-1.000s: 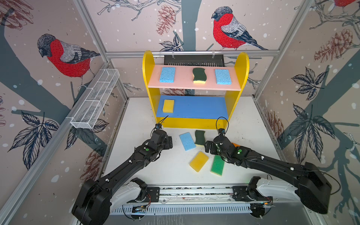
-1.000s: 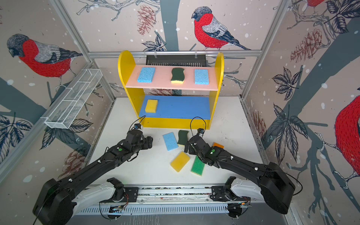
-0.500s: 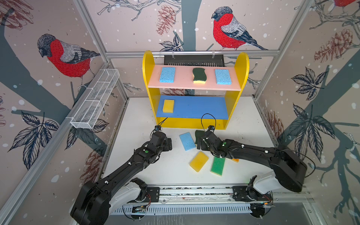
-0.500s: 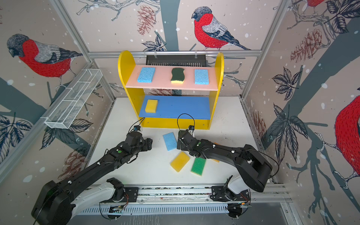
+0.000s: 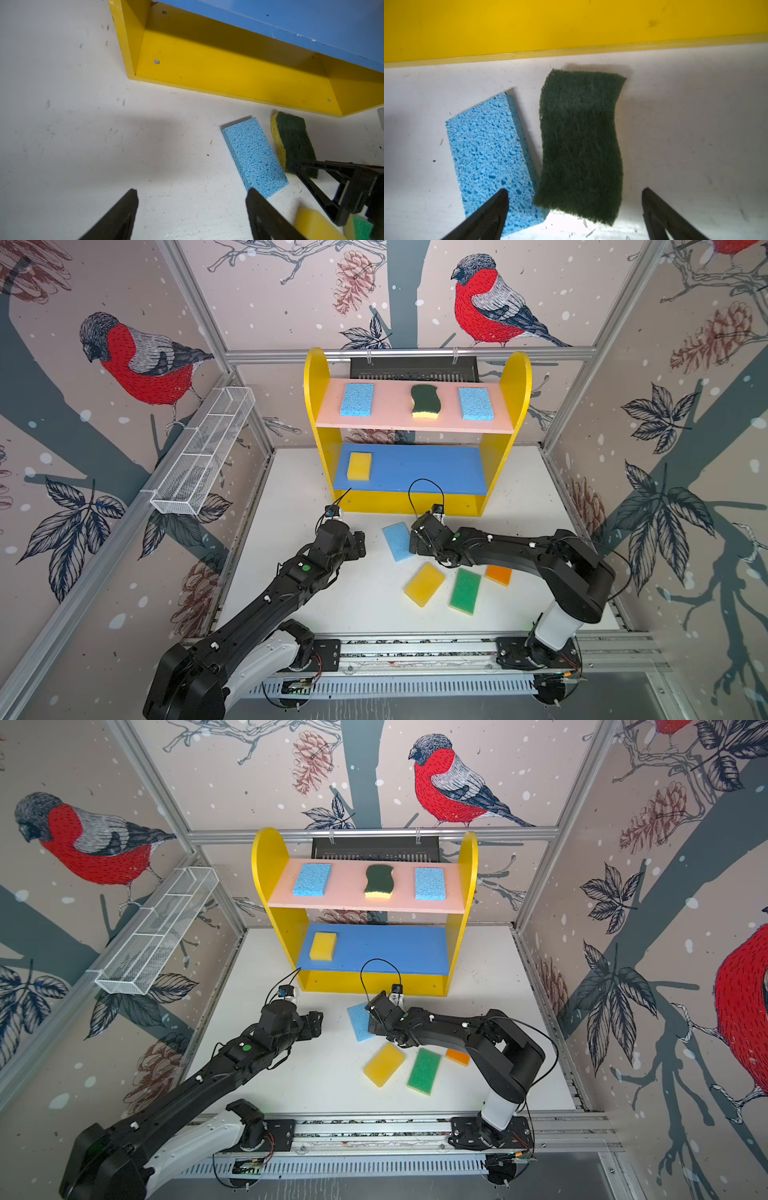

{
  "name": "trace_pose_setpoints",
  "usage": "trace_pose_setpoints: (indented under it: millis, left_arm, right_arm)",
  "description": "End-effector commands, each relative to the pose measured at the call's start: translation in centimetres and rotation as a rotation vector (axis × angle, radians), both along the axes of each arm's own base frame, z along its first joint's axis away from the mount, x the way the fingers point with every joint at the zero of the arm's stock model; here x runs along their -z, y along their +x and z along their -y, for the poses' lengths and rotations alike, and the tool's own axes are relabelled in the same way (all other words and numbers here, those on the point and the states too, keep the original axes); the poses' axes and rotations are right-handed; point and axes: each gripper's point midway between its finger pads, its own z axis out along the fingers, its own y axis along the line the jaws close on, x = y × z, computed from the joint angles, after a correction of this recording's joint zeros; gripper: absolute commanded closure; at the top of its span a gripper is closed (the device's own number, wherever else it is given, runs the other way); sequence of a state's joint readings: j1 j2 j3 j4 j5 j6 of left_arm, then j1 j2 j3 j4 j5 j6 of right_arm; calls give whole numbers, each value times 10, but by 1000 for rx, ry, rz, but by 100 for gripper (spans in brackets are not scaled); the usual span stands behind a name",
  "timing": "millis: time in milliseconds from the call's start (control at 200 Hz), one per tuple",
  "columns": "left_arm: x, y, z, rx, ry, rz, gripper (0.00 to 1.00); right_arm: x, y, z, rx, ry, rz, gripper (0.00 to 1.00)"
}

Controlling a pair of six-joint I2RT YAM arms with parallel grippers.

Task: Arrange cleaning sponges on a shelf
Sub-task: Pick up the cleaning sponge at the center of the table.

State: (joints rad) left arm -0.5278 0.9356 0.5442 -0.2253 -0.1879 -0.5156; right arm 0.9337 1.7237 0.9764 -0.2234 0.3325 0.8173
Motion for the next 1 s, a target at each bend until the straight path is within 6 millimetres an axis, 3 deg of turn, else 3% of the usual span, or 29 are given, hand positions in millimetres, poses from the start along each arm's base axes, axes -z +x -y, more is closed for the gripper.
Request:
trace_pose_setpoints:
  millis: [0, 430, 996]
  left_arm:
    - [0, 0, -3, -4, 19, 8, 18]
    - [1, 2, -3, -8, 25, 8, 17]
    - [2, 0, -7, -26, 29, 4, 17]
  right_arm:
    - [5, 4, 9, 44, -48, -10, 1]
    - [24, 9, 23, 82, -88, -59, 4]
    - [33, 5, 21, 29, -110, -76, 13]
